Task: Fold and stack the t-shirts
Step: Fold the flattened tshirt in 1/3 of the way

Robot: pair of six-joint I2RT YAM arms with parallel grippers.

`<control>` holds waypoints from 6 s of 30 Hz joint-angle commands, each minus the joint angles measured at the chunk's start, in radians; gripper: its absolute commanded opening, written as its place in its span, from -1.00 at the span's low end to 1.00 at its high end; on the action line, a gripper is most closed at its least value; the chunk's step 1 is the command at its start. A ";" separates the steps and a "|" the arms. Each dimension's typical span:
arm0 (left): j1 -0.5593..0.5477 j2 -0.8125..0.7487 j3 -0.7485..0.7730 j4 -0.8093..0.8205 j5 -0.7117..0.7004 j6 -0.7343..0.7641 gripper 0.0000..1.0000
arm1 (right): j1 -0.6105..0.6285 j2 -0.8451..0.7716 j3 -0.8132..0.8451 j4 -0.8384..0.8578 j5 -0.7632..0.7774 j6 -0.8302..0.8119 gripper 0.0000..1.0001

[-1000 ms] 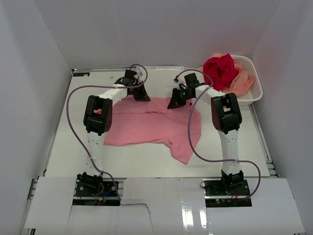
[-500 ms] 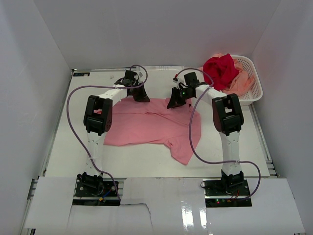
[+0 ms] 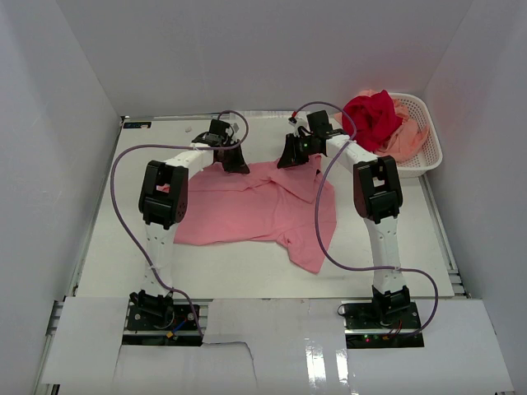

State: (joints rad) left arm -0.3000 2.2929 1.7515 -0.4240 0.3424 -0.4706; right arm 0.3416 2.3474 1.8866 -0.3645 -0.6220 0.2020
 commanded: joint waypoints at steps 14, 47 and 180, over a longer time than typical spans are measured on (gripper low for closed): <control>0.087 -0.147 -0.069 -0.070 -0.082 0.070 -1.00 | -0.003 0.007 0.008 -0.016 0.012 -0.023 -0.67; 0.087 -0.113 -0.046 -0.064 -0.025 0.061 -1.00 | 0.008 0.069 0.066 0.050 -0.125 0.057 -0.73; 0.410 -0.094 0.138 -0.187 -0.244 0.158 -0.76 | -0.202 0.104 0.322 -0.081 0.366 -0.072 -0.11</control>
State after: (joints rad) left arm 0.0856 2.2883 1.8580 -0.6033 0.1268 -0.3115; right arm 0.1501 2.5153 2.1841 -0.4763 -0.2405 0.1287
